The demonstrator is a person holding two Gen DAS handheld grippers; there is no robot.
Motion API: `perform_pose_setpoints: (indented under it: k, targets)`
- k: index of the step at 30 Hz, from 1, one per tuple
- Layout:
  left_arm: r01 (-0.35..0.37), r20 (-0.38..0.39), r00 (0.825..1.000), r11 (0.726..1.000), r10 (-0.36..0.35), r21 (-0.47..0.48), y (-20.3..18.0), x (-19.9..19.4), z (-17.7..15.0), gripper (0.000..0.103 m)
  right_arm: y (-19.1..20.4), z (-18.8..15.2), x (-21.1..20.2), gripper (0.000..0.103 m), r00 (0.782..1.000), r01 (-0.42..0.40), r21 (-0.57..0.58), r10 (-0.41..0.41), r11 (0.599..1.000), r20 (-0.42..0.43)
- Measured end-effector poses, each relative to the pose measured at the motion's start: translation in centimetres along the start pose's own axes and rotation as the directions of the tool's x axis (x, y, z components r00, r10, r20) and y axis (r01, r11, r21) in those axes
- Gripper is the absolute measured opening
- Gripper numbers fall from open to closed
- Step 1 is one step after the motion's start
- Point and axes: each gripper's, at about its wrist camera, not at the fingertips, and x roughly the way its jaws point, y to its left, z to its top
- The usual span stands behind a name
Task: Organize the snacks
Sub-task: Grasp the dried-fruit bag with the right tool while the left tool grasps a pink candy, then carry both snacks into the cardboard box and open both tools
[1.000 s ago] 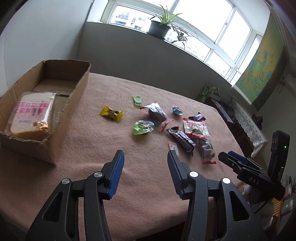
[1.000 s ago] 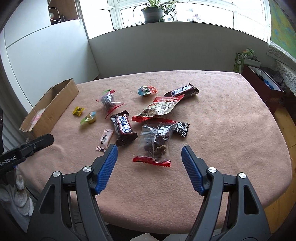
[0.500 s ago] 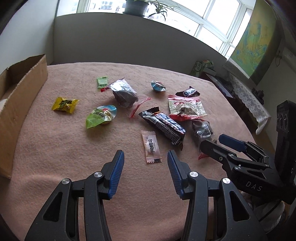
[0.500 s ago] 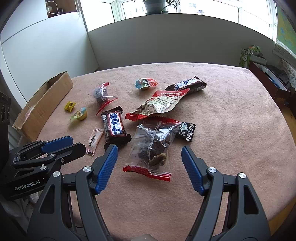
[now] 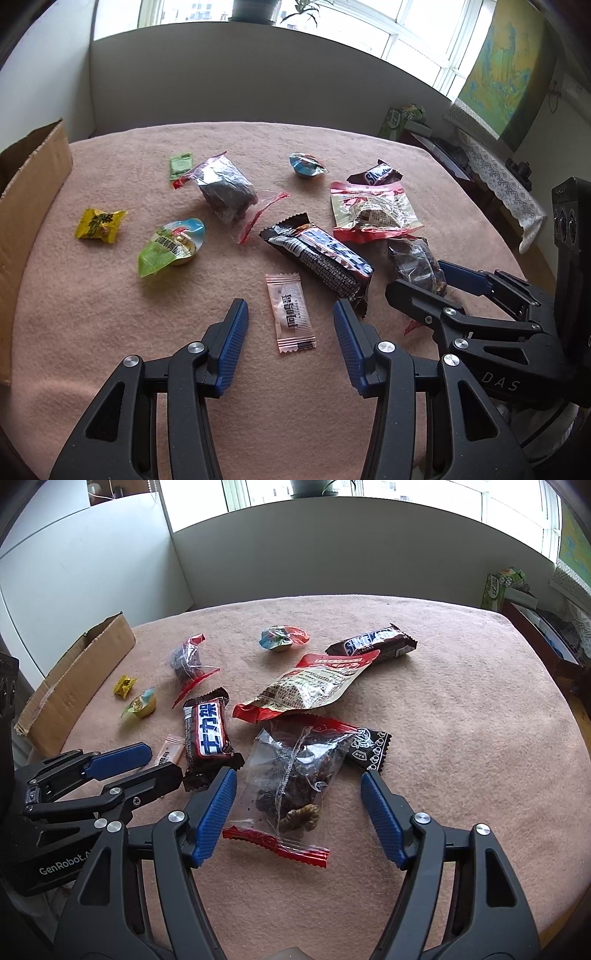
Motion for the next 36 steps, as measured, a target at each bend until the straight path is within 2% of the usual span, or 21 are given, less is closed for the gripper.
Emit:
perform_pose_setpoints:
  k: [4, 5, 8, 11, 20, 25, 36]
  targets:
    - [-0.033, 0.003, 0.999, 0.999, 0.033, 0.025, -0.4, 0.3, 0.0, 0.033, 0.1, 0.1, 0.2, 0.068, 1.0, 0.008, -0.011, -0.008, 1.0, -0.005]
    - [-0.041, 0.005, 0.999, 0.999, 0.041, 0.028, -0.4, 0.3, 0.0, 0.029, 0.2, 0.2, 0.3, 0.066, 1.0, 0.01, -0.016, -0.011, 1.0, -0.005]
    - [-0.062, 0.011, 0.998, 0.997, 0.061, 0.04, -0.6, 0.5, 0.1, 0.023, 0.4, 0.1, 0.3, 0.051, 1.0, 0.02, -0.028, -0.021, 0.999, -0.009]
    - [-0.066, 0.013, 0.998, 0.997, 0.065, 0.043, -0.6, 0.5, 0.0, 0.018, 0.4, 0.0, 0.2, 0.048, 1.0, 0.022, -0.034, -0.023, 0.999, -0.013]
    - [-0.051, 0.011, 0.999, 0.998, 0.051, 0.034, -0.4, 0.2, -0.1, 0.017, -0.5, -0.5, -0.7, 0.046, 1.0, 0.007, 0.009, -0.007, 1.0, -0.012]
    - [-0.022, 0.011, 1.0, 1.0, 0.022, -0.001, 0.1, -0.2, -0.2, 0.017, -0.6, -0.7, -1.4, 0.045, 1.0, 0.009, 0.017, -0.009, 1.0, -0.002]
    - [-0.007, 0.047, 0.999, 1.0, 0.007, -0.014, 0.1, -2.0, -0.3, 0.017, 0.1, -0.3, -3.8, 0.045, 0.999, 0.01, 0.006, -0.01, 1.0, 0.043]
